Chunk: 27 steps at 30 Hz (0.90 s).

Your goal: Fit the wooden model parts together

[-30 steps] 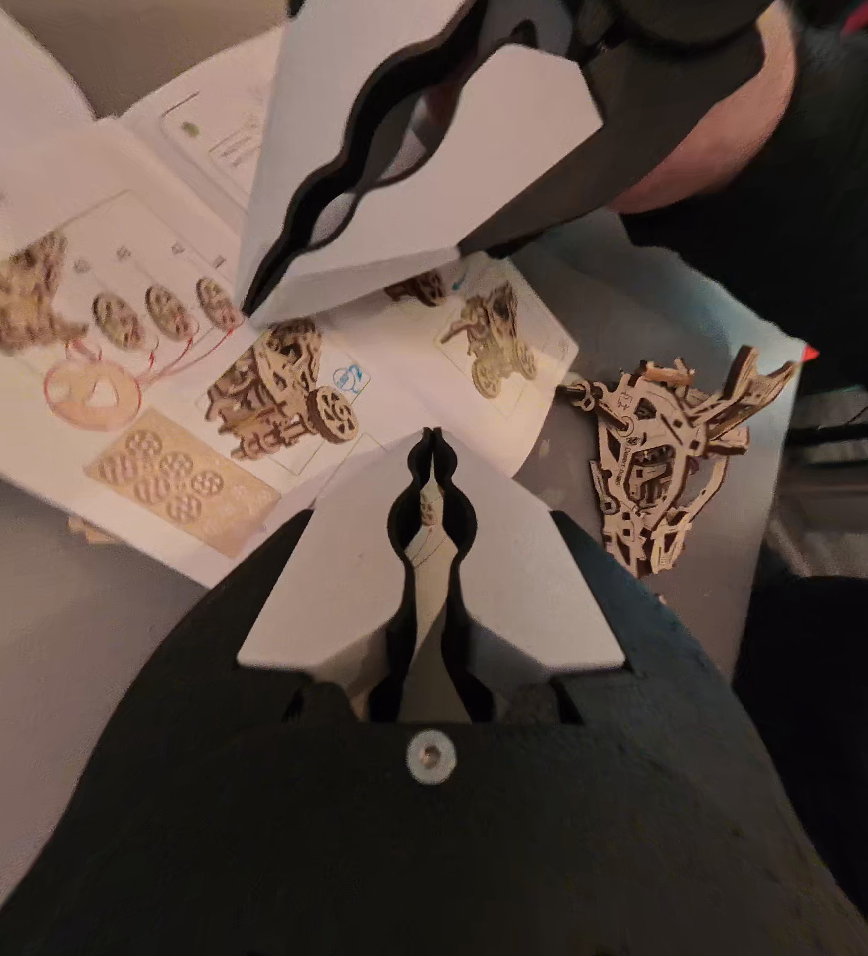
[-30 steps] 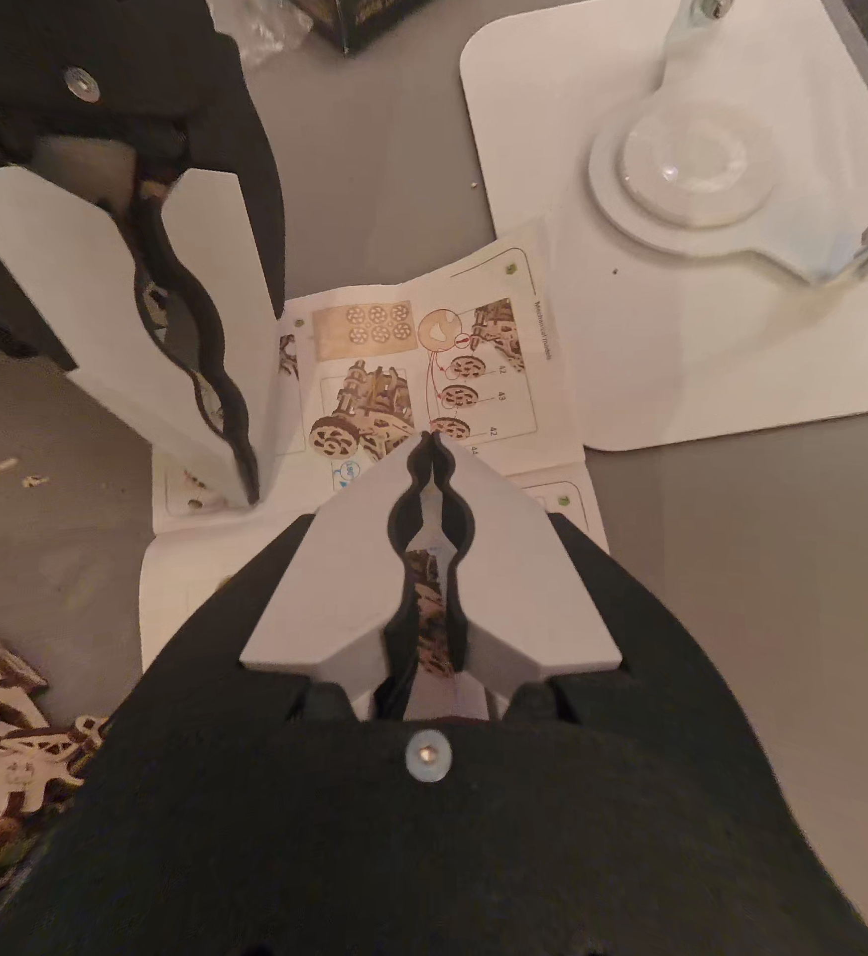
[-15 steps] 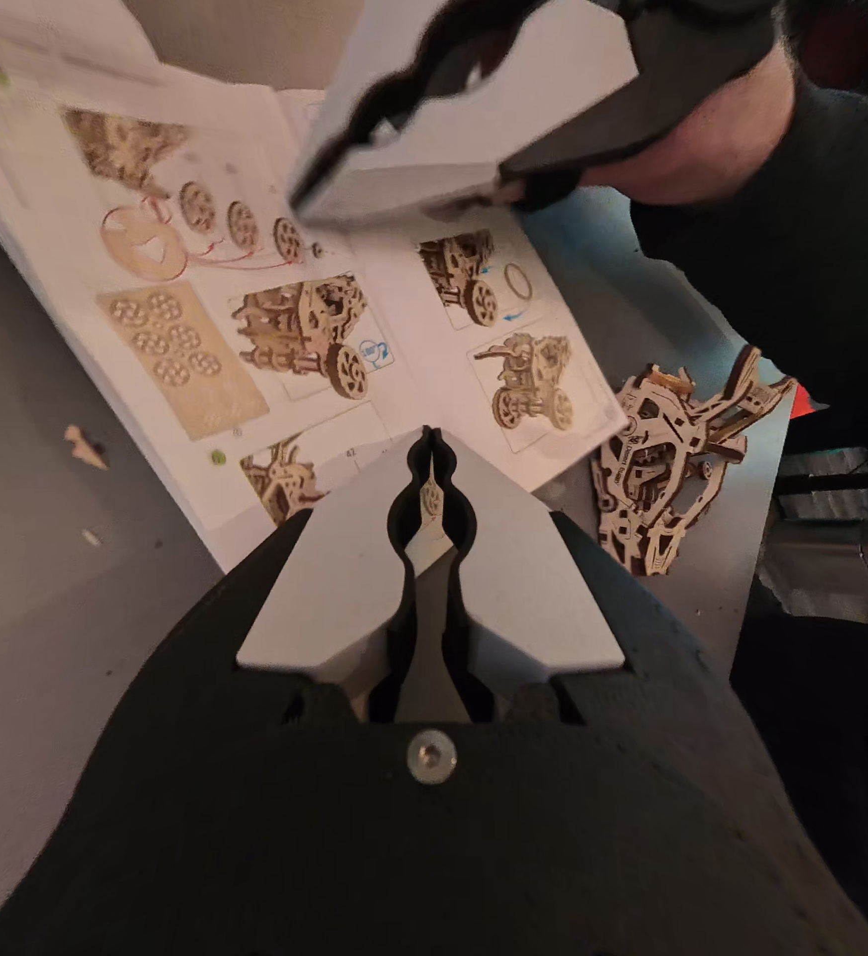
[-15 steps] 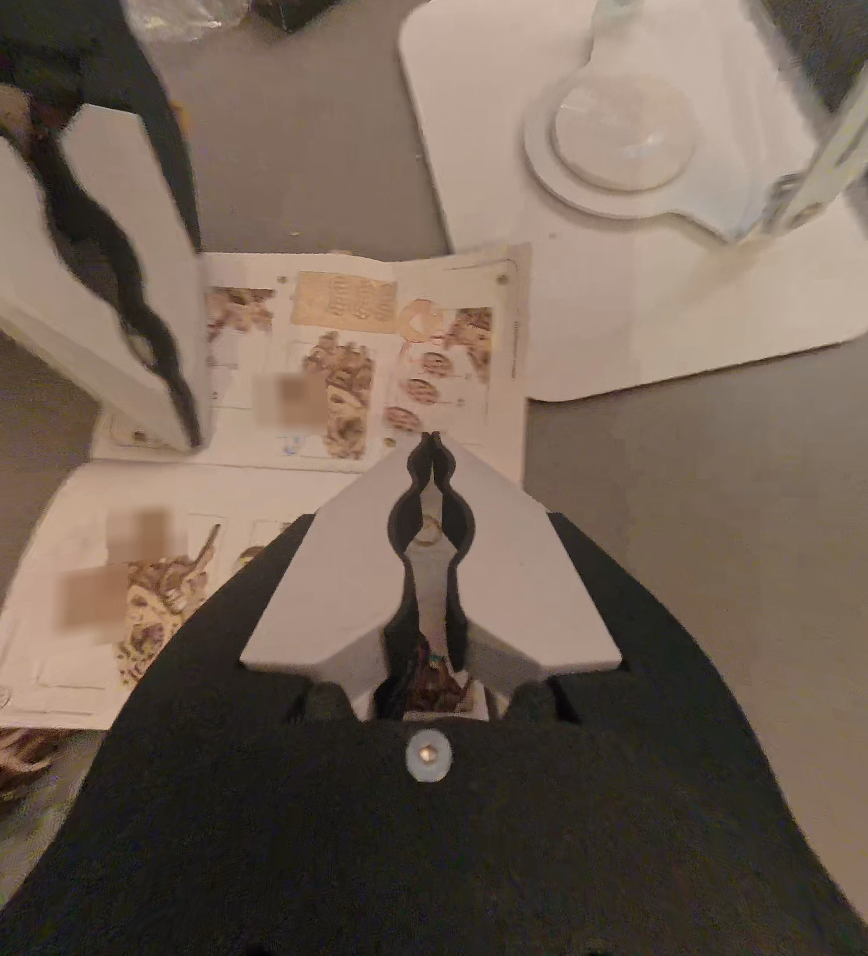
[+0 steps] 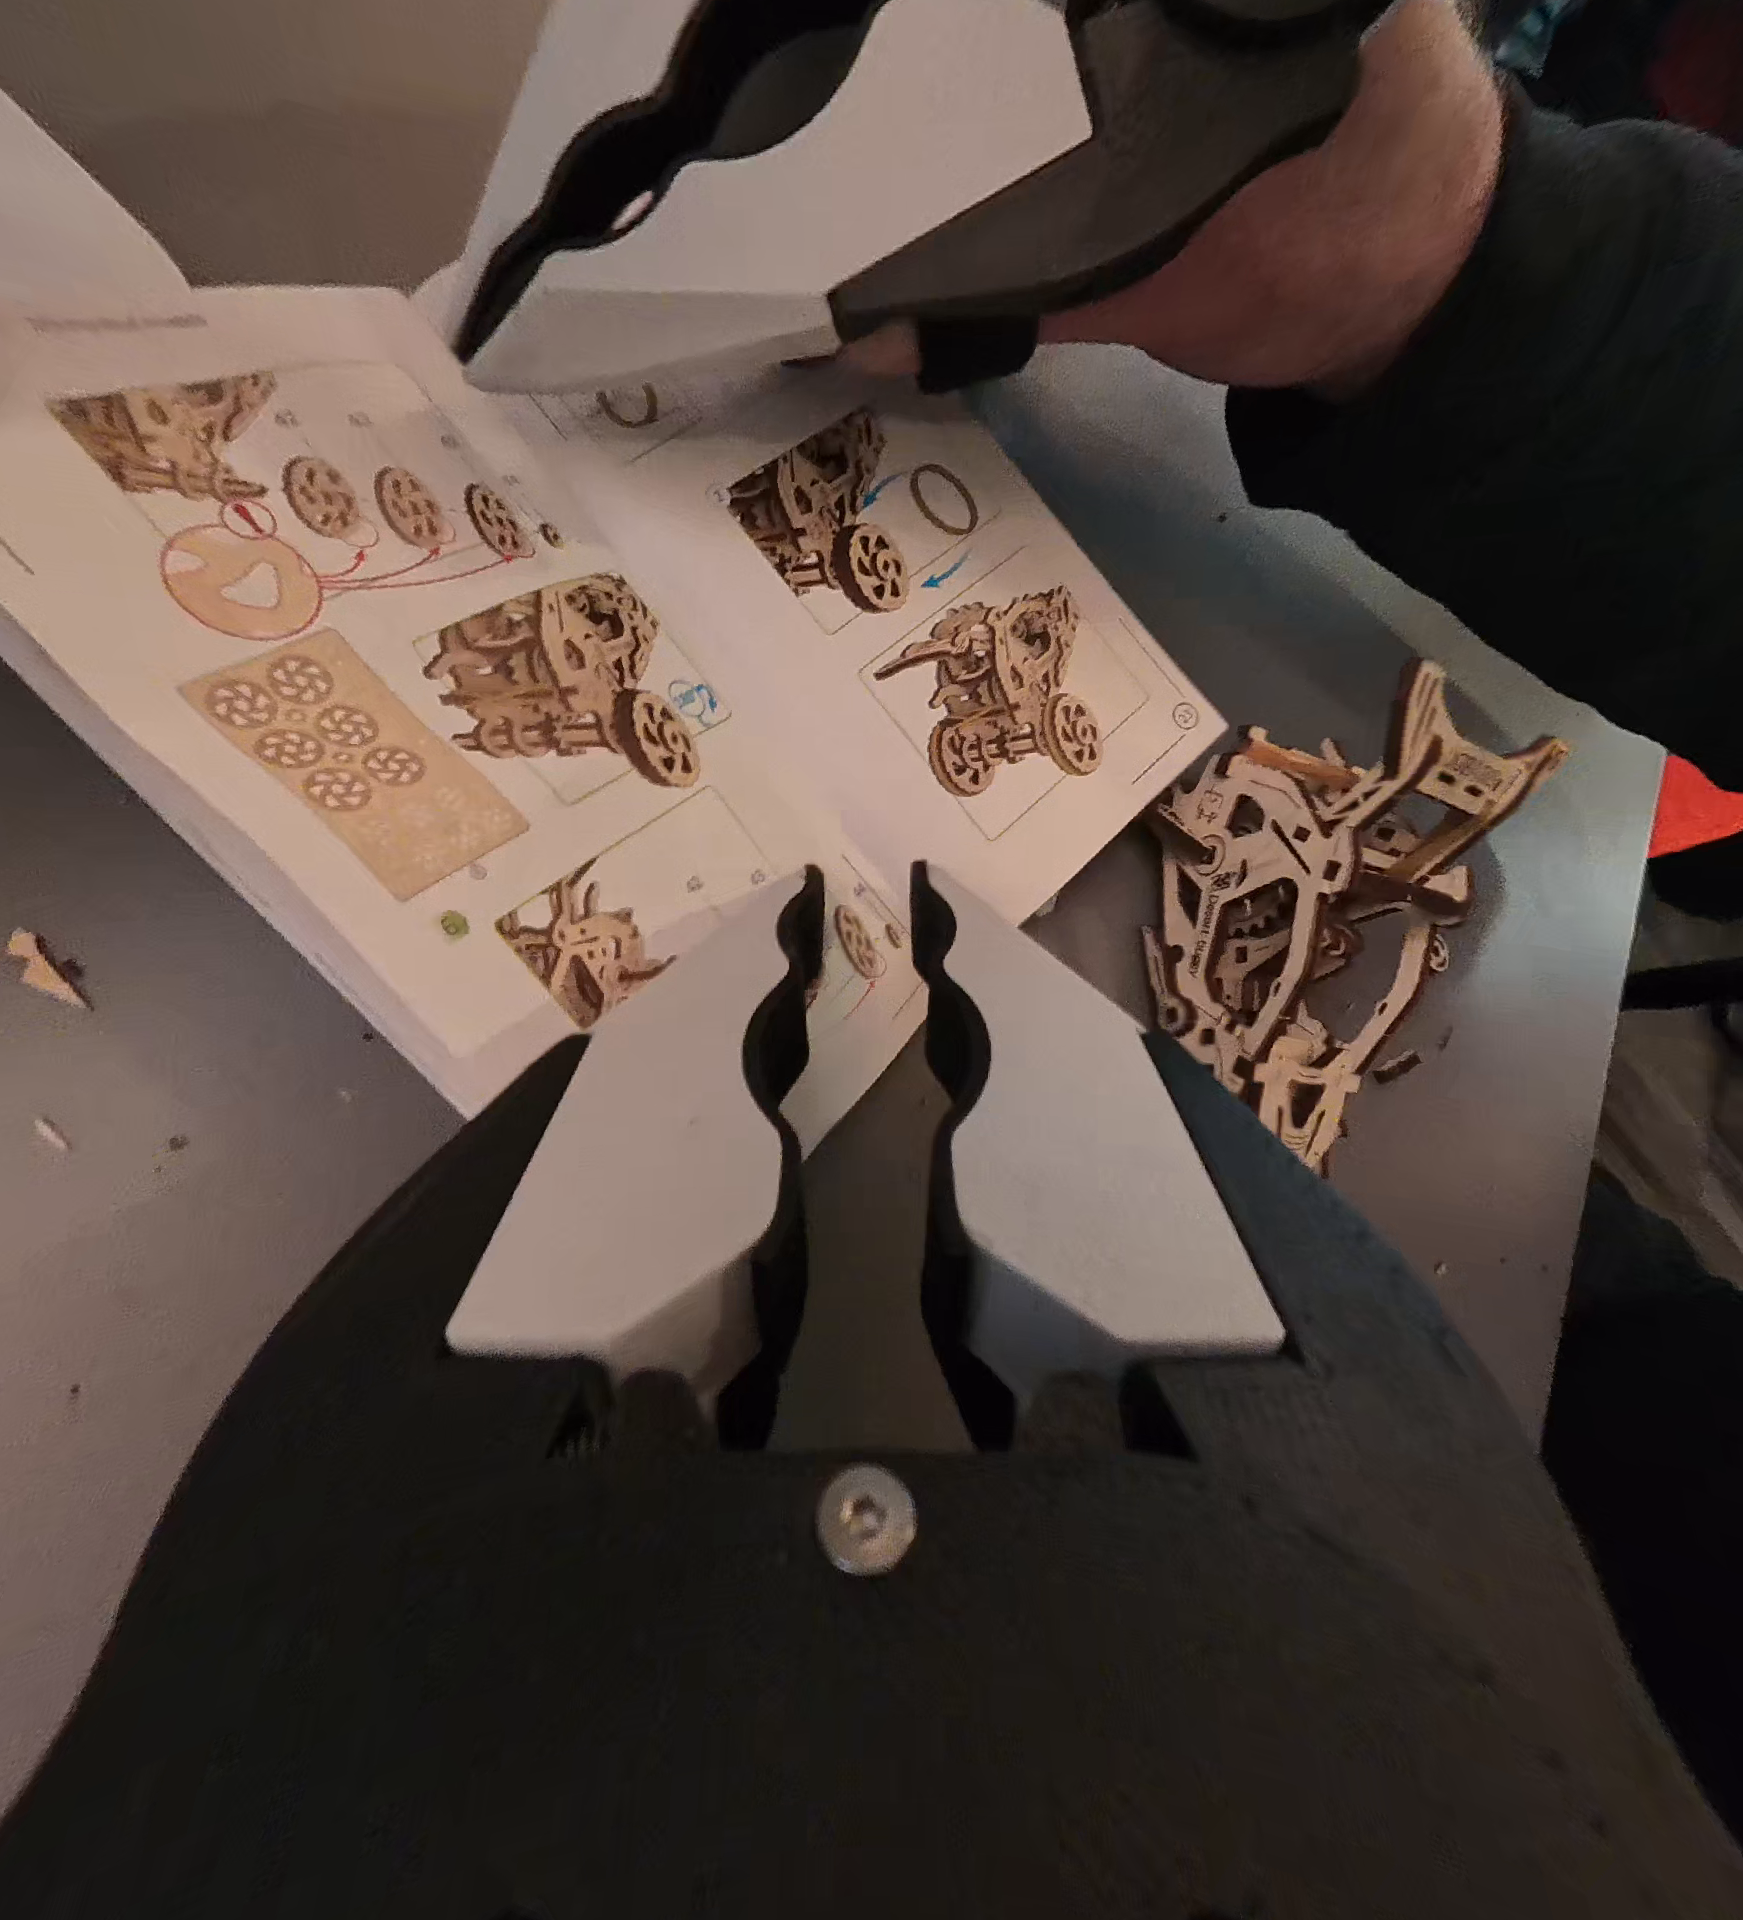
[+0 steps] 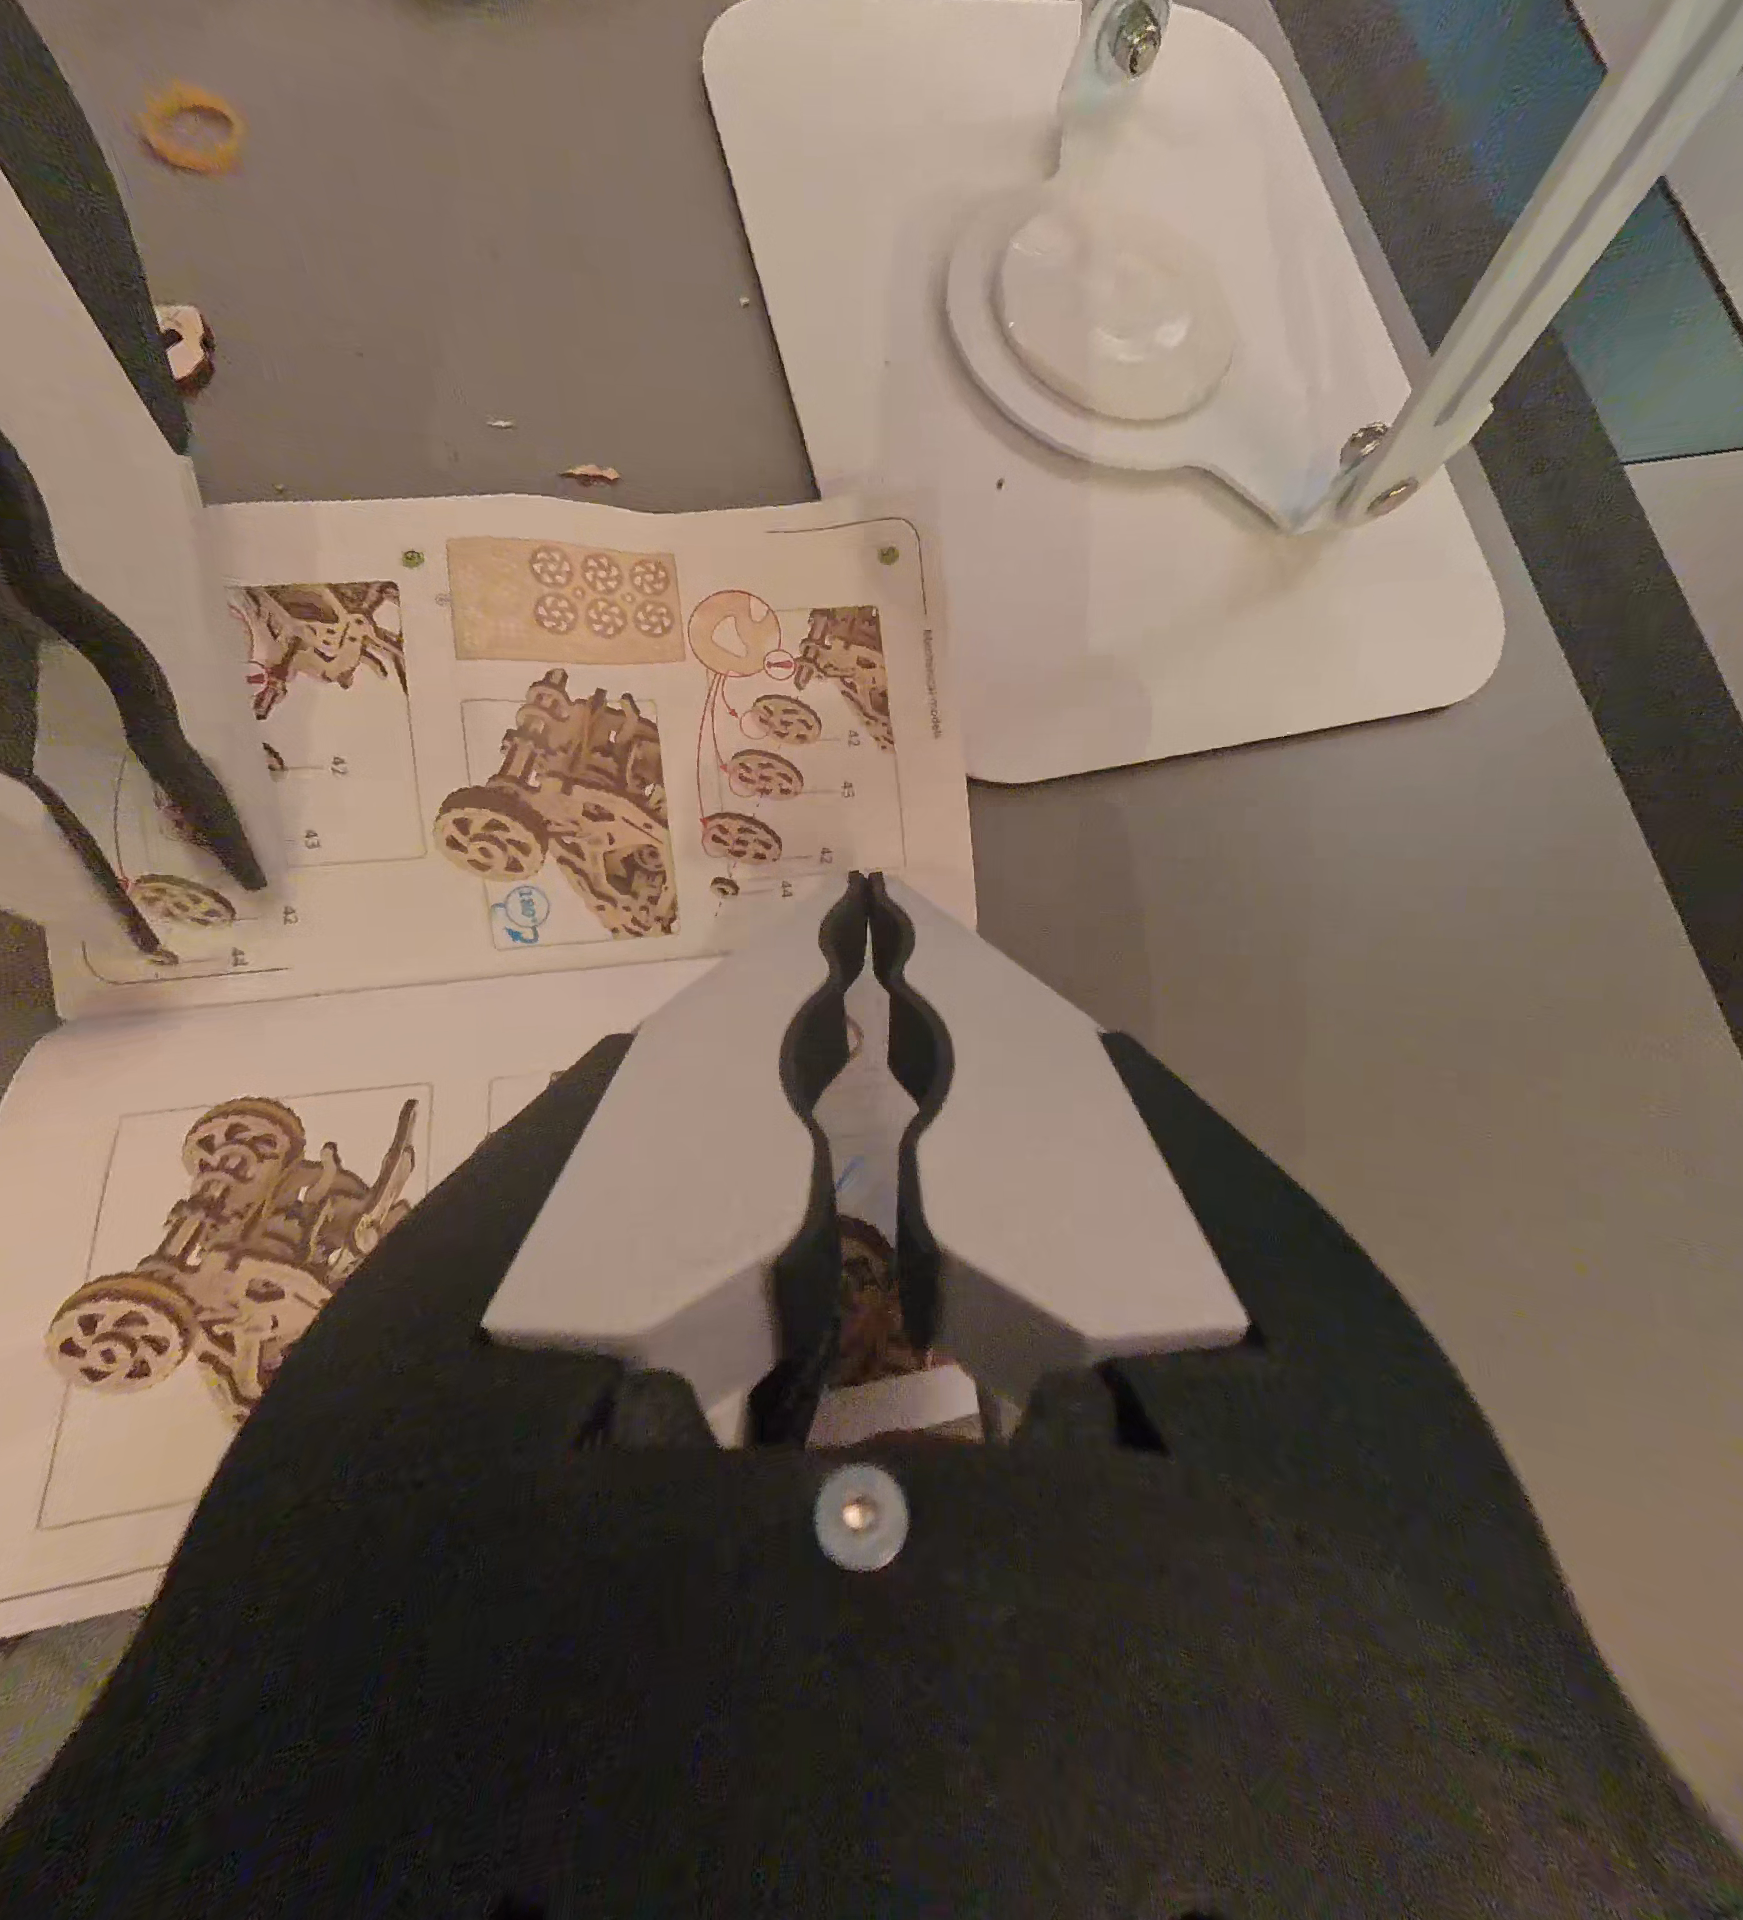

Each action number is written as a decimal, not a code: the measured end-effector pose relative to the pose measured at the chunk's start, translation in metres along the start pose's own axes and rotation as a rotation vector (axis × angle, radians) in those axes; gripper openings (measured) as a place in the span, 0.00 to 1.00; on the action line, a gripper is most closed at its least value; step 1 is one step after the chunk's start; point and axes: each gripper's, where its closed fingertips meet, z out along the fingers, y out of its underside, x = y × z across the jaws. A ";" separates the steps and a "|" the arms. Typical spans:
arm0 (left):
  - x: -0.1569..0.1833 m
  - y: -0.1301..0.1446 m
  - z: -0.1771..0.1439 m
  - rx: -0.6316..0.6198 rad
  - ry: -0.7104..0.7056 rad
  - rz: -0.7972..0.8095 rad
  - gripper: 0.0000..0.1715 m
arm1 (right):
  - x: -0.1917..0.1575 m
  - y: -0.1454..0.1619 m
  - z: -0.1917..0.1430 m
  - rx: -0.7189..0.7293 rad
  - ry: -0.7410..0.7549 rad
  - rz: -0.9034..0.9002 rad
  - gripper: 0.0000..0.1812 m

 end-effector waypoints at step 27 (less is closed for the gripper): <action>-0.033 -0.021 -0.155 0.163 -0.187 0.008 0.39 | 0.015 -0.022 -0.050 0.035 0.107 0.066 0.15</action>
